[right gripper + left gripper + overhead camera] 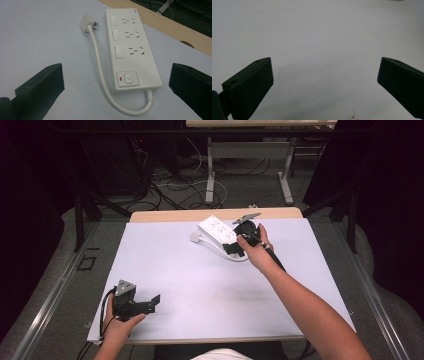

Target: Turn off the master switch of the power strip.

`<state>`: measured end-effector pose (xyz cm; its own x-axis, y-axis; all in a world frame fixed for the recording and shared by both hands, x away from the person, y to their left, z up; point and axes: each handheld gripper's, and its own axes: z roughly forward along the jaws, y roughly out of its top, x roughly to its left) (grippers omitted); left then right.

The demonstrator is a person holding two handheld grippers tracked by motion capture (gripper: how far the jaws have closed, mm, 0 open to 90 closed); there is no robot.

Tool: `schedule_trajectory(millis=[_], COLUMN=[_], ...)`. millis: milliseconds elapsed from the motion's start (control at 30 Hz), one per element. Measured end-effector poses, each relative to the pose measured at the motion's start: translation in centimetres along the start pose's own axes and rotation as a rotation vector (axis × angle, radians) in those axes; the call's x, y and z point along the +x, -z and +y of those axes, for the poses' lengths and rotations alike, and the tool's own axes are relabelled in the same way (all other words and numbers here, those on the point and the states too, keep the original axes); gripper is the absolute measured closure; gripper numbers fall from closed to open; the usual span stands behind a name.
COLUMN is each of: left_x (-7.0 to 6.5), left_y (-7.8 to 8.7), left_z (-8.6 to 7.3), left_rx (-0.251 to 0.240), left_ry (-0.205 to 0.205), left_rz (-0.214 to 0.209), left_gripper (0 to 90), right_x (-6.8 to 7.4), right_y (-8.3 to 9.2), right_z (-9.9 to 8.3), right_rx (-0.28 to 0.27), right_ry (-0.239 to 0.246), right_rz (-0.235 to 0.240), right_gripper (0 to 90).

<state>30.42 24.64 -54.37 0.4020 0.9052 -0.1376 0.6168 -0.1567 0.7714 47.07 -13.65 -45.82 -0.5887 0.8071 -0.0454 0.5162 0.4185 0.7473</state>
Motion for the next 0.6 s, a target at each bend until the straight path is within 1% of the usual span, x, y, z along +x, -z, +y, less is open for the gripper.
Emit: schedule_trajectory(millis=[33, 100, 167, 200, 233, 267, 333, 467, 533, 600], left_x=[0.0, 0.0, 0.0, 0.0, 0.0, -0.1, -0.1, -0.1, -0.1, -0.1], left_y=[0.0, 0.0, 0.1, 0.1, 0.1, 0.1, 0.1, 0.1, 0.1, 0.1], left_z=[0.0, 0.0, 0.0, 0.0, 0.0, 0.0, 0.0, 0.0, 0.0, 0.0], left_rx=[-0.006, -0.007, -0.01, -0.009, -0.005, -0.013, -0.015, -0.013, -0.015, -0.015], left_ry=[0.006, 0.01, 0.014, 0.012, 0.01, 0.017, 0.012, 0.013, 0.016, 0.013], left_rz=[0.001, 0.001, 0.002, 0.002, 0.001, 0.002, 0.004, 0.003, 0.001, 0.002], left_gripper=[0.4, 0.4, 0.4, 0.4, 0.4, 0.4, 0.4, 0.4, 0.4, 0.4], right_x=[0.1, 0.2, 0.2, 0.3, 0.3, 0.4, 0.4, 0.5, 0.5, 0.6], right_y=[0.1, 0.5, 0.8, 0.9, 1.1, 1.2, 1.4, 1.9, 2.1, 2.3], right_z=[0.0, -0.2, -0.3, -0.3, -0.4, -0.5, -0.7, -1.1, -1.3, -1.5], right_rx=[-0.006, -0.014, -0.024, -0.024, -0.023, -0.023, -0.021, -0.025, -0.026, -0.03], right_ry=[-0.001, -0.009, -0.002, -0.007, -0.004, -0.004, 0.006, 0.001, 0.009, 0.001], right_rz=[-0.005, 0.004, 0.006, 0.007, 0.013, 0.016, 0.014, 0.027, 0.03, 0.035], right_gripper=[0.0, 0.0, 0.0, 0.0, 0.0, 0.0, 0.0, 0.0, 0.0, 0.0])
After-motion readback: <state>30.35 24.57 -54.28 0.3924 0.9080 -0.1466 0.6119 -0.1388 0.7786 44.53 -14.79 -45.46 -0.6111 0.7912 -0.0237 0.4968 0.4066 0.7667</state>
